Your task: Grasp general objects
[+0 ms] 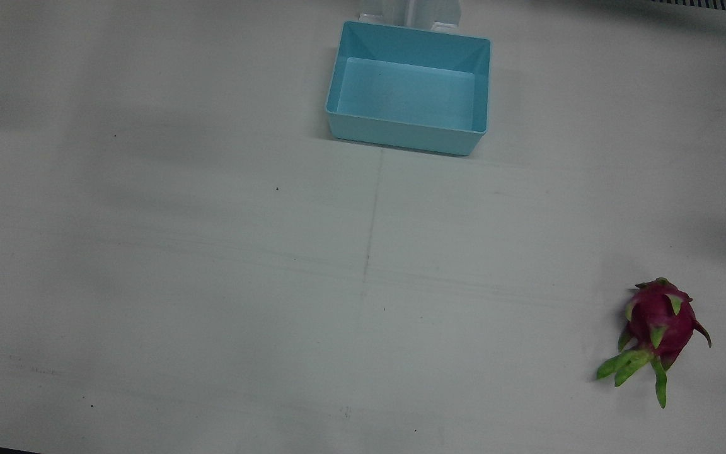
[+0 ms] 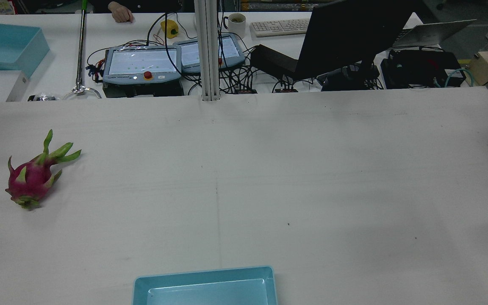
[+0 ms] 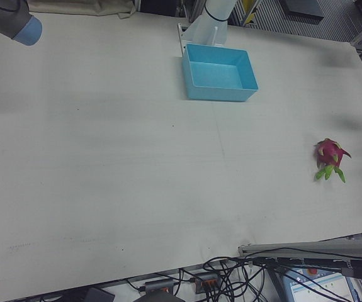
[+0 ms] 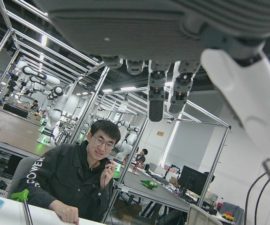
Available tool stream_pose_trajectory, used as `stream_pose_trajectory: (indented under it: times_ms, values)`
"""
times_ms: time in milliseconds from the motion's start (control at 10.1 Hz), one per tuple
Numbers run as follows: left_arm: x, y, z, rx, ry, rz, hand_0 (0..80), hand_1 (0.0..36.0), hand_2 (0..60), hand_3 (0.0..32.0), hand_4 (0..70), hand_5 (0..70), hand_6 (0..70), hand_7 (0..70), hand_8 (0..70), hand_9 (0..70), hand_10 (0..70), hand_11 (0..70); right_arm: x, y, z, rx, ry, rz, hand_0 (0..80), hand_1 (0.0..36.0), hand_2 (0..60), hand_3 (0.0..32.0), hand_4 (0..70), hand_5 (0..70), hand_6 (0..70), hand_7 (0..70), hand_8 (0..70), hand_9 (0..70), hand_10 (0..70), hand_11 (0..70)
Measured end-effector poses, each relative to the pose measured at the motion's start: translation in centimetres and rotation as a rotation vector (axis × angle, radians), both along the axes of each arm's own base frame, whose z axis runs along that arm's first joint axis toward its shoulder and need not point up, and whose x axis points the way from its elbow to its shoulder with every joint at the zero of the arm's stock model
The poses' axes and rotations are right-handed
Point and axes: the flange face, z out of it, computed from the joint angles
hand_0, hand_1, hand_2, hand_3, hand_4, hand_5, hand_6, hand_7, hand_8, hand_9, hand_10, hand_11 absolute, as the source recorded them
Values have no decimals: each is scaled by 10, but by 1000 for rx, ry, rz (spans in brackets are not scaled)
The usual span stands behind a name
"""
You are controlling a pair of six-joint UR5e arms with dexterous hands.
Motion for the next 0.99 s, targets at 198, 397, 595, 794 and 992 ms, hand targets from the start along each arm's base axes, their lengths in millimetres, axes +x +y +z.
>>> stream_pose_trajectory:
  times_ms: [198, 397, 595, 794, 992]
  values:
    - [31, 1, -12, 29, -86, 45, 528, 255, 186, 0, 0, 0, 0, 99, 0, 5, 0, 0, 0, 0, 0, 0, 0, 0, 0, 0, 0, 0, 0, 0, 0, 0, 0, 0, 0, 0]
    - [74, 8, -39, 48, -192, 87, 539, 278, 186, 114, 0, 0, 0, 32, 0, 0, 0, 0, 0, 0, 0, 0, 0, 0, 0, 0, 0, 0, 0, 0, 0, 0, 0, 0, 0, 0]
    - [118, 20, -58, 53, -314, 123, 543, 284, 191, 130, 0, 0, 0, 36, 0, 0, 0, 0, 0, 0, 0, 0, 0, 0, 0, 0, 0, 0, 0, 0, 0, 0, 0, 0, 0, 0]
    - [151, 28, -53, 11, -387, 147, 521, 265, 193, 114, 0, 0, 0, 70, 0, 0, 0, 0, 0, 0, 0, 0, 0, 0, 0, 0, 0, 0, 0, 0, 0, 0, 0, 0, 0, 0]
    - [168, 30, -26, -62, -422, 158, 476, 177, 80, 184, 0, 0, 0, 46, 0, 0, 0, 0, 0, 0, 0, 0, 0, 0, 0, 0, 0, 0, 0, 0, 0, 0, 0, 0, 0, 0]
